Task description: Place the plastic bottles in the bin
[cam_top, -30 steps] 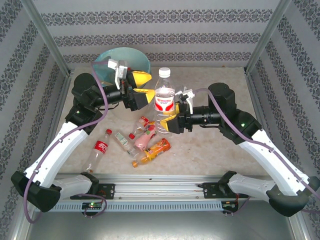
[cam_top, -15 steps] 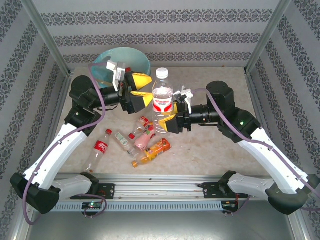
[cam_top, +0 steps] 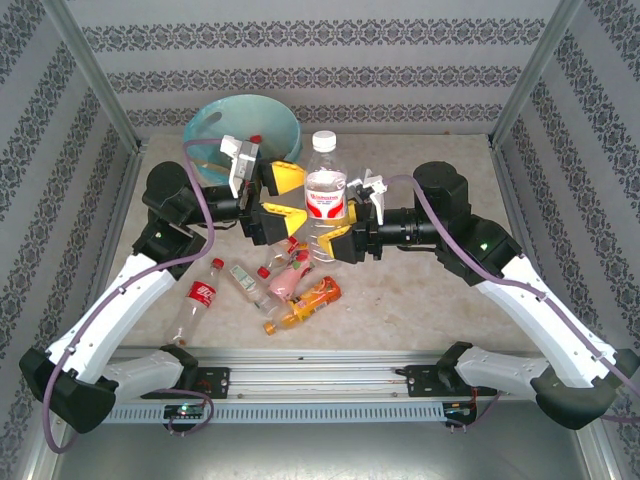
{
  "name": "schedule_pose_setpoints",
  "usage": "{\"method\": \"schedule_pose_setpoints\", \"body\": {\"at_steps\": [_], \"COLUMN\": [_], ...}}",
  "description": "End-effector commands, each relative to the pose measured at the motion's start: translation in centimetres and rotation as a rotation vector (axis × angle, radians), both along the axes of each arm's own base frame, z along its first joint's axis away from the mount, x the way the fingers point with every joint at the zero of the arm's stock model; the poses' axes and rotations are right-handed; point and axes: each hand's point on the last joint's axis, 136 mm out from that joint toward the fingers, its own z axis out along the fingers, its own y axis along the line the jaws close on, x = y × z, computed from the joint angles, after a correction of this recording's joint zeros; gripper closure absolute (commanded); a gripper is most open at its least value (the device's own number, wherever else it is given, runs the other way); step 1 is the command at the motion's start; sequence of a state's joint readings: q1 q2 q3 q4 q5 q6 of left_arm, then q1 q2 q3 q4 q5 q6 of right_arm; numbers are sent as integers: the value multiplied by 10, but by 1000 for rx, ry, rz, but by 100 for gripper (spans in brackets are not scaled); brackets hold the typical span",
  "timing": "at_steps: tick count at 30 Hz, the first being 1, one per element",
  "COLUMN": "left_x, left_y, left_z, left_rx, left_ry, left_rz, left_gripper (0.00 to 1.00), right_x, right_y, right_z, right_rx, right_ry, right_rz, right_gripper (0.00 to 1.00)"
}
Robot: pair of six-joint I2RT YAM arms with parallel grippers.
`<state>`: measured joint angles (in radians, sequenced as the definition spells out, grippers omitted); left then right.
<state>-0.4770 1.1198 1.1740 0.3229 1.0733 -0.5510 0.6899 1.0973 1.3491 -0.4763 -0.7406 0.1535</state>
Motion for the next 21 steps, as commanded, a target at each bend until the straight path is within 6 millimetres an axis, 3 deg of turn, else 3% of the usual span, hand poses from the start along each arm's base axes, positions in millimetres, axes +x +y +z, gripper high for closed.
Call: {"method": "schedule_pose_setpoints", "body": {"at_steps": [1,10,15,17,21], "left_x": [-1,1,-1,0,5], "left_y": [-4,-7,-6,-6,-10], "left_z": [5,6,5,6,3], "left_rx": [-21,-28,-25,-38,-43], "left_ry": [-7,-5,-7,-4,30], "left_rz": [-36,-55,-52,-54,-75], "left_gripper": [0,7,22,22,13], "right_x": [-2,2,3,3,-1], "right_y": [7,19,18,19,24], "right_z": [15,10,10,9,13], "right_rx": [31,1,1,1,23], "right_ry": [-21,-29,-32,-25,-14], "right_rz": [27,24,10,19,54], "right_gripper": [45,41,38,38,39]}}
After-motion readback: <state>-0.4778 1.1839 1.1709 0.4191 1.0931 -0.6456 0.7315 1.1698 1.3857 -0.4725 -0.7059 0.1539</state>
